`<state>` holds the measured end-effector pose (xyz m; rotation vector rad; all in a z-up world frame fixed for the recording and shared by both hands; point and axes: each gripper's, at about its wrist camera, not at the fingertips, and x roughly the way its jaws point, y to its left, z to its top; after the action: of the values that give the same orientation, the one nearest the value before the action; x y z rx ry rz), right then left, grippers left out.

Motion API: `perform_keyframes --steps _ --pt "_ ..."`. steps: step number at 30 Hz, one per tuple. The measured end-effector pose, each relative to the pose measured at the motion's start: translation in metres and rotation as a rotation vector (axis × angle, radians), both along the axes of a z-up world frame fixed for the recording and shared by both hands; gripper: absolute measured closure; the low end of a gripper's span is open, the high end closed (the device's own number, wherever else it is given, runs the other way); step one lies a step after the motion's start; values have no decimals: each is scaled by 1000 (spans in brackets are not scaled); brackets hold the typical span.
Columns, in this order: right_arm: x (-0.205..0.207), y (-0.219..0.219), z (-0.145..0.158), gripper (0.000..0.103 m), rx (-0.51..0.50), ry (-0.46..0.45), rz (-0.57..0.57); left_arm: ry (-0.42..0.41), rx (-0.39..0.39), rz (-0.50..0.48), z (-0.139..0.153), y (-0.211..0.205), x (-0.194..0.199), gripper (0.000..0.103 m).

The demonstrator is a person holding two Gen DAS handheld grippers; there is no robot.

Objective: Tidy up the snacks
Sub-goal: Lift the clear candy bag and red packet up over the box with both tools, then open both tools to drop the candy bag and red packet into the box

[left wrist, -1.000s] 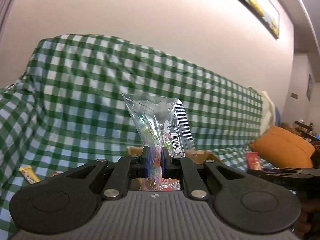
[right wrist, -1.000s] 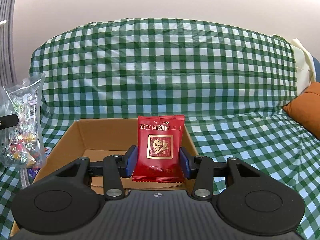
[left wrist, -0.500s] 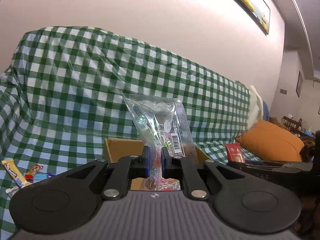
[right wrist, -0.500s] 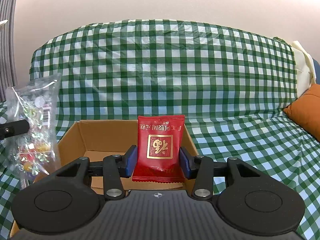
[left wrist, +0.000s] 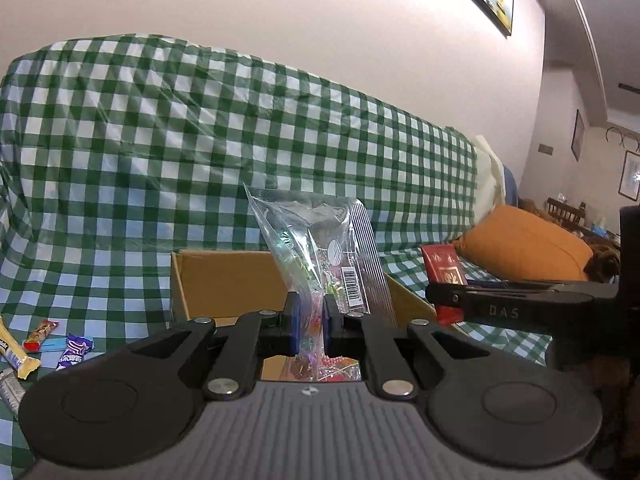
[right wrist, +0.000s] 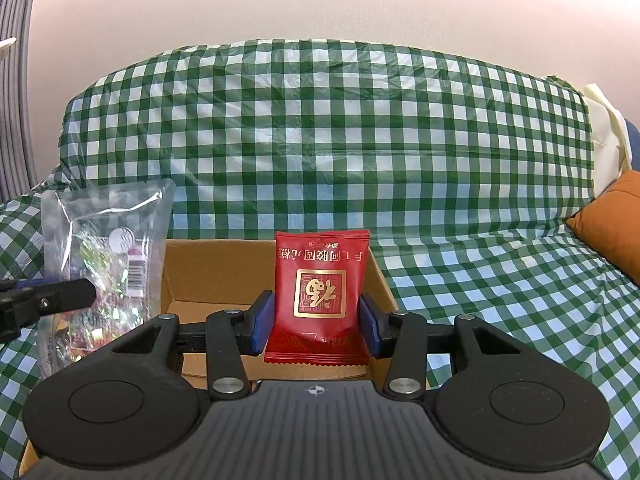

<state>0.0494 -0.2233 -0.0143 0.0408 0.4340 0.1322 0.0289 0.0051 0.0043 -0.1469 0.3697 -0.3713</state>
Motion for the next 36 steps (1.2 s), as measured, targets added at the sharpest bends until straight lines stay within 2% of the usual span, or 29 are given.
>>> perform_keyframes --steps 18,19,21,22,23,33,36 --pt "-1 1 -2 55 -3 3 14 27 5 -23 -2 -4 6 90" --pt "-1 1 -2 53 -1 6 18 41 1 -29 -3 -4 6 86" --pt "1 3 -4 45 2 28 32 58 8 -18 -5 -4 8 61" --pt "1 4 -6 34 -7 36 32 56 12 -9 -5 -4 8 51" --pt "1 6 -6 30 -20 34 28 54 13 -1 -5 -4 8 51" --pt "0 10 -6 30 -18 28 25 65 21 21 -4 1 10 51" --pt "2 13 -5 30 -17 29 28 64 32 23 -5 2 8 57"
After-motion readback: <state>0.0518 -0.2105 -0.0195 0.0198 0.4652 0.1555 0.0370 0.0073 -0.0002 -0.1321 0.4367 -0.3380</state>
